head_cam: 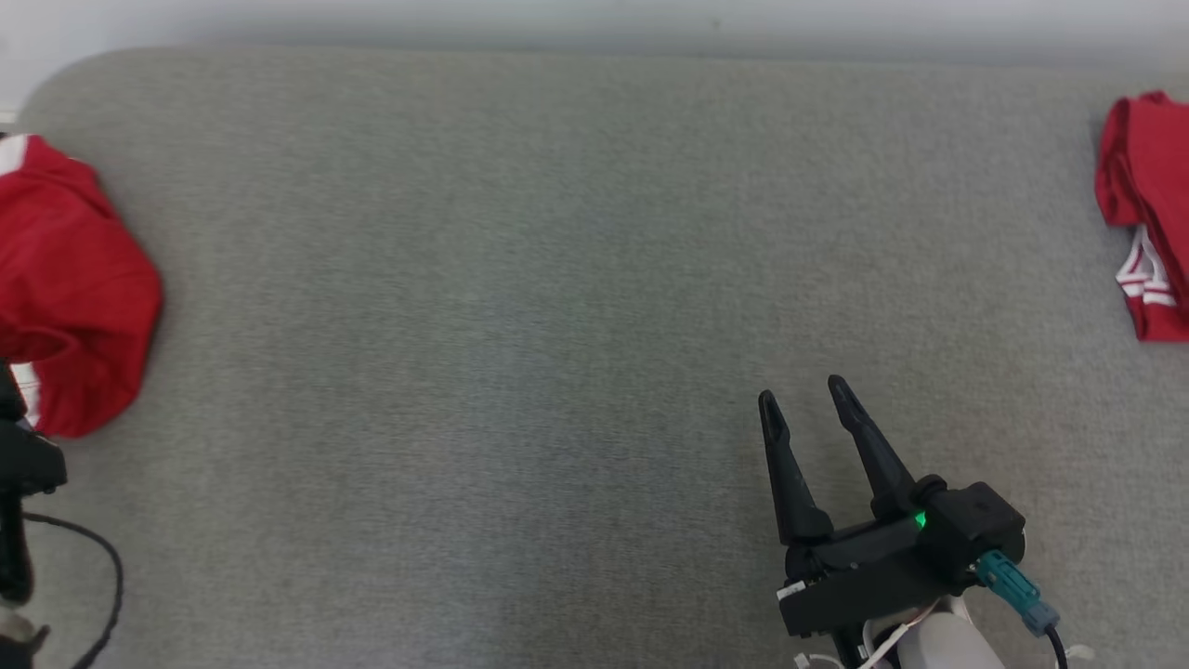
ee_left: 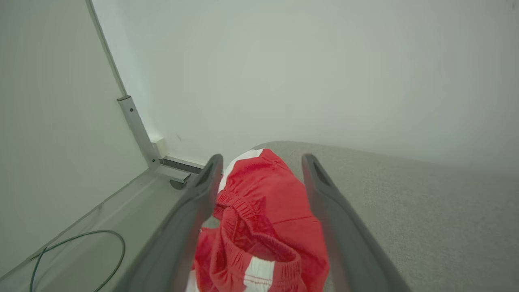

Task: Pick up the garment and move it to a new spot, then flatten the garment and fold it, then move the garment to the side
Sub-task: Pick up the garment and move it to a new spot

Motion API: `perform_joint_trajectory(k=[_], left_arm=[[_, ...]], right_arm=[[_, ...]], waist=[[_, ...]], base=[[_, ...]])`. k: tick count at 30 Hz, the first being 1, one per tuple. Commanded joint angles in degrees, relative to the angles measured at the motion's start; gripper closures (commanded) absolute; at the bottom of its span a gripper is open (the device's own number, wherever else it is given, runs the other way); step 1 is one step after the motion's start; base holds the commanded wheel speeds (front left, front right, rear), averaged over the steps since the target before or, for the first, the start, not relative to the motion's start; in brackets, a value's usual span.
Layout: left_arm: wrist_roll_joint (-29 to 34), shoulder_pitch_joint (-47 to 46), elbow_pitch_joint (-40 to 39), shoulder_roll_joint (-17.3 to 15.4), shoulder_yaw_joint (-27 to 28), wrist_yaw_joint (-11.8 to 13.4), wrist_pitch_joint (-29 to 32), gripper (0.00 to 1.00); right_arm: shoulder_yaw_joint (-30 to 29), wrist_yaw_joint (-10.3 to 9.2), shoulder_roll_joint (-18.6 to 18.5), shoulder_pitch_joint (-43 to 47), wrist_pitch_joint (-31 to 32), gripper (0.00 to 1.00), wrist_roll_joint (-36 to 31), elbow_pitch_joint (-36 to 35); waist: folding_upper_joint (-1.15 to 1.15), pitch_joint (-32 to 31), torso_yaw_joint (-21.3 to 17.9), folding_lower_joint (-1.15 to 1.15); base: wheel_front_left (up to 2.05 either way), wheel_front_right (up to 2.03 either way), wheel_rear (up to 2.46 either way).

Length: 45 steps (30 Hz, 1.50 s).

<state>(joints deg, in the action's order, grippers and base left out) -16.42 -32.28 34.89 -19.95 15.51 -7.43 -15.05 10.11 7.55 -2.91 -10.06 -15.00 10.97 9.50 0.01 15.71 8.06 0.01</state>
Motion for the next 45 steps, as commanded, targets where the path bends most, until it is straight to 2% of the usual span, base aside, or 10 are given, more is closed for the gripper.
perform_joint_trajectory(k=[1, 8, 16, 22, 29, 30, 32, 37, 45], left_arm=[[-1.2, -1.7, 2.3, -2.0, -1.9, 0.0, 0.9, 0.00], [-6.7, -6.5, 11.5, -8.3, -4.9, 0.0, 5.4, 0.00], [-14.6, -11.5, 18.9, -12.6, -7.9, 0.0, 14.0, 0.00], [-18.8, -14.6, 25.4, -13.6, -9.9, 0.0, 26.6, 0.00], [-20.2, -15.7, 30.4, -12.6, -10.9, 0.0, 31.4, 0.00], [-19.8, -15.5, 31.1, -12.5, -11.2, 0.3, 31.5, 0.21], [-19.5, -15.3, 32.1, -12.3, -11.6, 0.4, 30.8, 1.00], [-20.3, -15.2, 32.8, -11.2, -11.5, 0.2, 27.2, 1.00], [-19.9, -18.8, 30.6, -12.2, -11.9, -0.1, 15.9, 1.00]], right_arm=[[0.4, -0.15, 0.1, -0.8, -0.2, 0.00, -0.6, -0.6], [0.7, -0.15, 0.1, -1.7, -0.2, 0.00, -2.0, -1.8], [0.3, -0.15, 0.1, -2.5, -0.2, 0.00, -3.4, -2.6], [0.2, -0.15, 0.1, -2.4, -0.2, 0.00, -4.2, -3.3], [0.2, -0.15, 0.1, -2.2, -0.2, 0.00, -5.2, -3.5], [0.2, -0.15, 0.1, -2.2, -0.2, 0.00, -5.2, -3.5], [0.2, -0.15, 0.1, -2.2, -0.2, 0.00, -5.5, -3.5], [-0.4, -0.15, 0.1, -1.8, -0.2, 0.00, -6.0, -3.2], [-0.8, -0.15, 0.1, -1.8, -0.2, 0.00, -5.1, -2.2]], waist=[[-0.01, 3.9, -3.9, -0.01], [-0.01, 6.5, -6.4, -0.01], [-0.01, 8.5, -7.8, -0.01], [-0.01, 9.2, -8.0, -0.01], [-0.01, 9.0, -8.2, -0.01], [-0.01, 8.9, -8.2, -0.01], [-0.01, 8.7, -8.2, -0.01], [-0.01, 7.7, -7.7, -0.01], [-0.01, 4.2, -6.2, -0.01]], base=[[0.00, 0.00, 0.00], [0.00, 0.00, 0.00], [0.00, 0.00, 0.00], [0.00, 0.00, 0.00], [0.00, 0.00, 0.00], [0.00, 0.00, 0.00], [0.00, 0.00, 0.00], [0.00, 0.00, 0.00], [0.00, 0.00, 0.00]])
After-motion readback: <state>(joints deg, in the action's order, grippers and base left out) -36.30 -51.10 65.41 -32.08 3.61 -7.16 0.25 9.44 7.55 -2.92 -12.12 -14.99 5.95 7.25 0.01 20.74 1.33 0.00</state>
